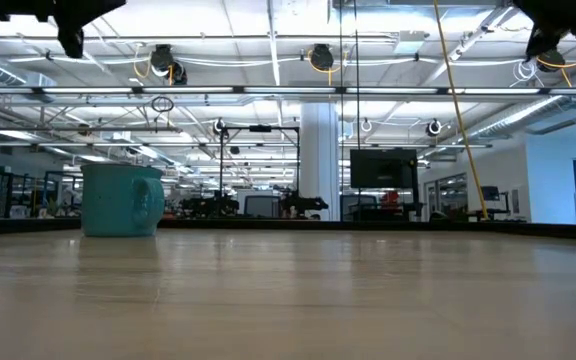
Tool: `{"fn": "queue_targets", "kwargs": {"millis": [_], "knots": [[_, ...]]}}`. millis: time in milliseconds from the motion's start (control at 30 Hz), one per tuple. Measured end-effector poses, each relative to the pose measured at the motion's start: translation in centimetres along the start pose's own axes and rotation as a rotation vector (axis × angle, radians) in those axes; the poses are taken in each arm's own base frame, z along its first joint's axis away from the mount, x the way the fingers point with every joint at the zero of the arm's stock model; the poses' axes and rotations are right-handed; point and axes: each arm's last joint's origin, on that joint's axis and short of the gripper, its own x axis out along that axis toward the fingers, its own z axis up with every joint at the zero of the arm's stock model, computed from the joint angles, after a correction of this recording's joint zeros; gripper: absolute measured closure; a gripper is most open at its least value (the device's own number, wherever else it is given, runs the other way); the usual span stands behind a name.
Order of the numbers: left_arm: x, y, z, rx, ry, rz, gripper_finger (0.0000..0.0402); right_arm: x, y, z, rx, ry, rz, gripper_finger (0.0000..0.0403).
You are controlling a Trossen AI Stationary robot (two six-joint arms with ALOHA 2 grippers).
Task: Pick and place Stevia / Truvia into bins
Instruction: Return to Home Position
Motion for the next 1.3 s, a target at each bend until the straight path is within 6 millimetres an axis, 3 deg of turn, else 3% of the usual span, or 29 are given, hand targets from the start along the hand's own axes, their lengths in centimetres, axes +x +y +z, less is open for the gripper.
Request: {"fn": "queue_targets", "kwargs": {"millis": [167,367,533,1000,1167,1300], "knots": [[-0.7,0.6,-0.9,-0.033,0.041,0.026,0.0304,0.0,0.4,-1.4,0.087,0.088,0.009,0.036],[-0.2,1.0,-3.5,-0.04,-0.003,0.004,0.0304,0.0,1.4,-3.7,0.172,0.074,0.158,0.036],[-0.1,1.5,-5.7,-0.087,-0.089,-0.023,0.0304,0.2,0.7,-2.6,0.239,-0.083,0.096,0.036],[-0.2,2.3,-9.1,-0.154,-0.017,-0.025,0.0304,0.8,-0.7,-2.9,0.13,-0.102,-0.046,0.036],[-0.2,2.9,-10.2,-0.212,0.064,0.096,0.0304,1.0,-0.8,-4.2,0.135,0.026,-0.137,0.036],[-0.3,3.2,-10.8,-0.261,0.107,0.152,0.0304,0.8,-0.3,-6.0,0.129,0.192,-0.07,0.036]]}}
